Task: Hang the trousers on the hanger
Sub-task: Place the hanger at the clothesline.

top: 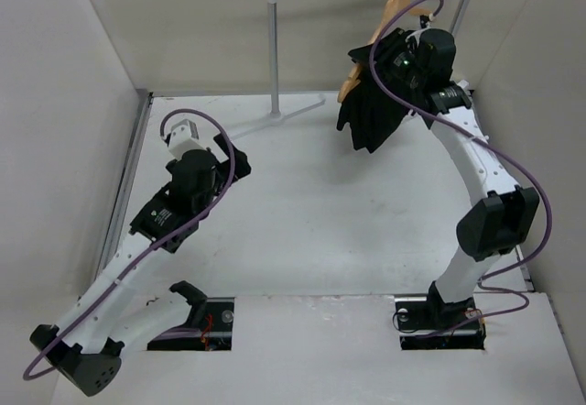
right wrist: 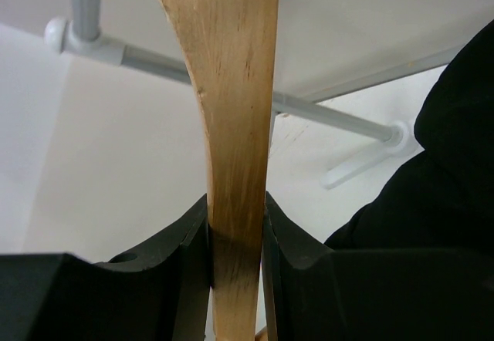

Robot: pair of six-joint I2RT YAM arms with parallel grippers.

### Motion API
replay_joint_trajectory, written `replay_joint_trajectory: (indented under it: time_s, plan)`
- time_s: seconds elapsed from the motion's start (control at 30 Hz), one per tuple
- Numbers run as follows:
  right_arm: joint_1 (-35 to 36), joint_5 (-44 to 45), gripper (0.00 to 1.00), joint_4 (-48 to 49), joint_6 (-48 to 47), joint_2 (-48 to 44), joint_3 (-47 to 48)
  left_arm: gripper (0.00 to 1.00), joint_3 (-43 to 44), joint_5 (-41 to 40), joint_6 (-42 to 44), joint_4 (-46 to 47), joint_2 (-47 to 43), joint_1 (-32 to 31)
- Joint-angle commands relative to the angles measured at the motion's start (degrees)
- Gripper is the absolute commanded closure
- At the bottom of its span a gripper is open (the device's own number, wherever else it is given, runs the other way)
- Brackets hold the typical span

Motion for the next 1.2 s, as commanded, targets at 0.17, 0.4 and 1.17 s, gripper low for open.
replay_joint_trajectory:
  time_s: [0.17, 0.4, 1.17]
  plan:
    - [-4.0, -4.0, 0.93, 8.8, 0.8, 4.5, 10.2, 0.00, -10.5, 5.6, -5.6, -2.2, -7.6, 5.4]
    - [-5.6, -5.0, 0.93, 8.9, 2.2, 7.7, 10.8, 0.00, -19.1, 6.3, -8.6, -2.6, -8.7, 4.9]
    - [-5.9, -2.5, 0.24, 8.1, 0.6, 7.5, 7.4, 0.00, -21.1, 7.8, -11.6, -1.8, -6.8, 6.2]
